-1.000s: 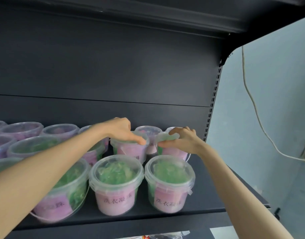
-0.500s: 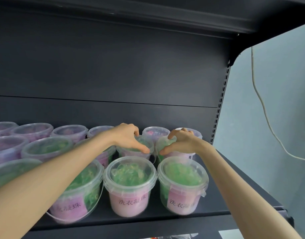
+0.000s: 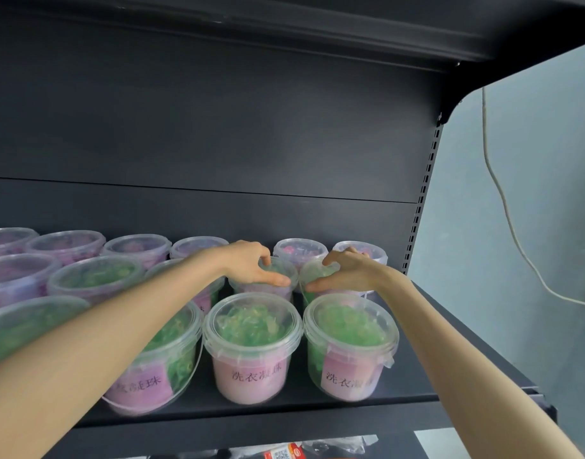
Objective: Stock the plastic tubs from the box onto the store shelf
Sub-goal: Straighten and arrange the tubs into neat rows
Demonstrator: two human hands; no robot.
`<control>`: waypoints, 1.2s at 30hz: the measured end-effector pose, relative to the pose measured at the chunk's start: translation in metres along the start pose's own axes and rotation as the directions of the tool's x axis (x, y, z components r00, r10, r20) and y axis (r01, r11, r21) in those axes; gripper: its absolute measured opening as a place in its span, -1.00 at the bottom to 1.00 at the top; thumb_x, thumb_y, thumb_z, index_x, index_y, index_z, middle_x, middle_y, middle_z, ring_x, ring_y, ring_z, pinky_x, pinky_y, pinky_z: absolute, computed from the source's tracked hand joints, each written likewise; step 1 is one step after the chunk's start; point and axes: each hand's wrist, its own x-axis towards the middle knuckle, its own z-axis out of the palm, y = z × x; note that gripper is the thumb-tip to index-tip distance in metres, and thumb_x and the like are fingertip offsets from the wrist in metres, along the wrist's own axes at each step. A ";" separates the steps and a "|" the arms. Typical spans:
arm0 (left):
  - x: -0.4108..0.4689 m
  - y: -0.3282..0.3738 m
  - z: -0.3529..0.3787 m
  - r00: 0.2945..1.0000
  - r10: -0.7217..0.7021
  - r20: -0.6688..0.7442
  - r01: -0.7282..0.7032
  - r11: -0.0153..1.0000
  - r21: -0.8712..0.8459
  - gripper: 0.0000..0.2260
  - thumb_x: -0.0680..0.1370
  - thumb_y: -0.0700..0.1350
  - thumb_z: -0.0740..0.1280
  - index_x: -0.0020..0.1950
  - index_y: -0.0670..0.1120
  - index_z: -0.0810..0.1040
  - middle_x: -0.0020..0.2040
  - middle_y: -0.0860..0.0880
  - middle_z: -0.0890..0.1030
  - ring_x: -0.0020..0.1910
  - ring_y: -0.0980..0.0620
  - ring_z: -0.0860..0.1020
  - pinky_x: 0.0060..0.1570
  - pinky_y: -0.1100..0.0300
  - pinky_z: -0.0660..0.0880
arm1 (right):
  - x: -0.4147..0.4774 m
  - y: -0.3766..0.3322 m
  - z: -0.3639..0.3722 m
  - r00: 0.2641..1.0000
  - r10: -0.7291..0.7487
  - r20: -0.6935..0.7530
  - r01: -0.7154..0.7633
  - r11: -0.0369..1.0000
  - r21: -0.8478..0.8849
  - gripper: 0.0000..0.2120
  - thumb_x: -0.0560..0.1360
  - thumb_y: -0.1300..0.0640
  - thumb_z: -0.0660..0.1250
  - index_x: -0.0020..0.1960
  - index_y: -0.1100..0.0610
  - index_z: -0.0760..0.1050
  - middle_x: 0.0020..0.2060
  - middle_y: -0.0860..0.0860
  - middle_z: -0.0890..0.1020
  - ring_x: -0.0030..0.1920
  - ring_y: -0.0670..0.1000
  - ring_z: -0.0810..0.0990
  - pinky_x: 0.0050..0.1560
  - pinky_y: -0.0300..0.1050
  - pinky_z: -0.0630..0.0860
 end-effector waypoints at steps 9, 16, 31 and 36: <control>-0.016 0.001 -0.003 0.993 0.112 0.049 -0.108 0.992 -0.064 -0.60 0.51 0.16 0.30 0.31 0.07 0.48 0.33 0.02 0.46 0.28 0.01 0.42 0.31 0.09 0.32 | -0.012 0.010 -0.003 0.997 -0.053 -0.049 0.058 0.993 0.100 -0.56 0.37 -0.23 0.40 0.22 -0.20 0.50 0.16 -0.17 0.44 0.17 -0.07 0.42 0.13 -0.23 0.36; -0.022 0.012 0.001 0.993 0.102 -0.052 -0.097 0.990 0.104 -0.62 0.51 0.22 0.24 0.27 0.10 0.50 0.30 0.06 0.49 0.27 -0.03 0.40 0.30 0.05 0.31 | -0.020 0.003 -0.007 0.997 -0.067 -0.027 0.069 0.990 0.122 -0.54 0.40 -0.18 0.40 0.24 -0.03 0.52 0.21 0.01 0.54 0.24 0.09 0.48 0.26 0.02 0.44; 0.058 0.023 -0.009 0.982 0.128 -0.142 -0.142 0.985 -0.100 -0.77 0.49 0.09 0.33 0.07 0.03 0.58 0.07 -0.01 0.59 0.04 0.02 0.51 0.08 0.12 0.44 | 0.030 0.037 -0.025 0.970 0.004 -0.242 0.028 0.991 0.131 -0.80 0.43 -0.13 0.34 -0.09 -0.02 0.57 0.01 0.00 0.60 0.15 0.15 0.47 0.15 0.00 0.48; 0.102 0.030 -0.005 0.996 0.064 -0.068 -0.071 0.992 -0.100 -0.59 0.44 0.26 0.30 0.23 0.14 0.50 0.30 -0.04 0.46 0.24 -0.05 0.44 0.27 0.01 0.37 | 0.067 0.054 -0.024 0.980 0.094 -0.176 -0.086 0.995 0.053 -0.73 0.38 -0.20 0.25 -0.37 -0.05 0.42 -0.04 -0.02 0.51 0.14 0.22 0.43 0.23 0.13 0.39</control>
